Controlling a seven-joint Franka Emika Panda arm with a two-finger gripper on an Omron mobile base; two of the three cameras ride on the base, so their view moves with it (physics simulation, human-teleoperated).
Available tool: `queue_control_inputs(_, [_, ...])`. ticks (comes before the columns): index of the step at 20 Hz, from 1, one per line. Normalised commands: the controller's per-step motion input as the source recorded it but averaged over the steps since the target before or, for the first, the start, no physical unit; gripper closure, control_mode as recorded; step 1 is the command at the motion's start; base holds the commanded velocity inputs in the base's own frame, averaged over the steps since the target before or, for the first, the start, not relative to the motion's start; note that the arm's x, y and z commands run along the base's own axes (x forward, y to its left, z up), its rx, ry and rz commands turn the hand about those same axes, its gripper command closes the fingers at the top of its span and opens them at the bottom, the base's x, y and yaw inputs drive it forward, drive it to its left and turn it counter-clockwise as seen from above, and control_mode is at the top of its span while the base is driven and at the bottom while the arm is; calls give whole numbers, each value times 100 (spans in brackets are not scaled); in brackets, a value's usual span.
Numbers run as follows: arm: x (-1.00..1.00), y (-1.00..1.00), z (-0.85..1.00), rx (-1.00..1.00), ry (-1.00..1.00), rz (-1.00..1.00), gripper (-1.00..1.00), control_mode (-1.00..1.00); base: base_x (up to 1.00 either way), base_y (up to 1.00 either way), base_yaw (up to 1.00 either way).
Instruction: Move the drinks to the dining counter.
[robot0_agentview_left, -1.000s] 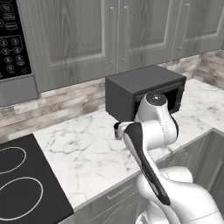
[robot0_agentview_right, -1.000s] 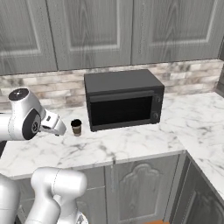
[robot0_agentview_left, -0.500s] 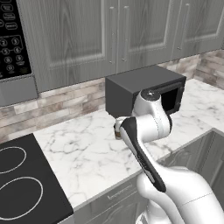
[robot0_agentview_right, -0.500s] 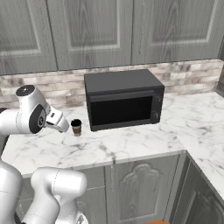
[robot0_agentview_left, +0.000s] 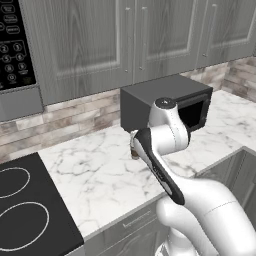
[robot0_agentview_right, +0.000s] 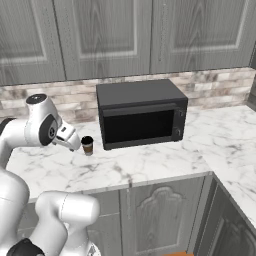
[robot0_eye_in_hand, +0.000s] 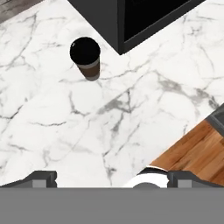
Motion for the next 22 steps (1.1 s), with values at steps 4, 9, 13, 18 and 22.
queue_control_inputs(4, [6, 0, -3, 0, 1, -8, -100, -100, 0, 0, 0])
queue_control_inputs(9, [3, 0, -6, 0, 0, -8, -100, -100, 0, 0, 0])
queue_control_inputs(13, [6, 0, -7, 0, 2, -7, -100, -100, 0, 0, 0])
queue_control_inputs(18, [3, 0, -1, 0, 2, -4, -100, -100, 0, 0, 0])
queue_control_inputs(22, [5, 0, -3, 1, 2, -4, -100, -100, 0, 0, 0])
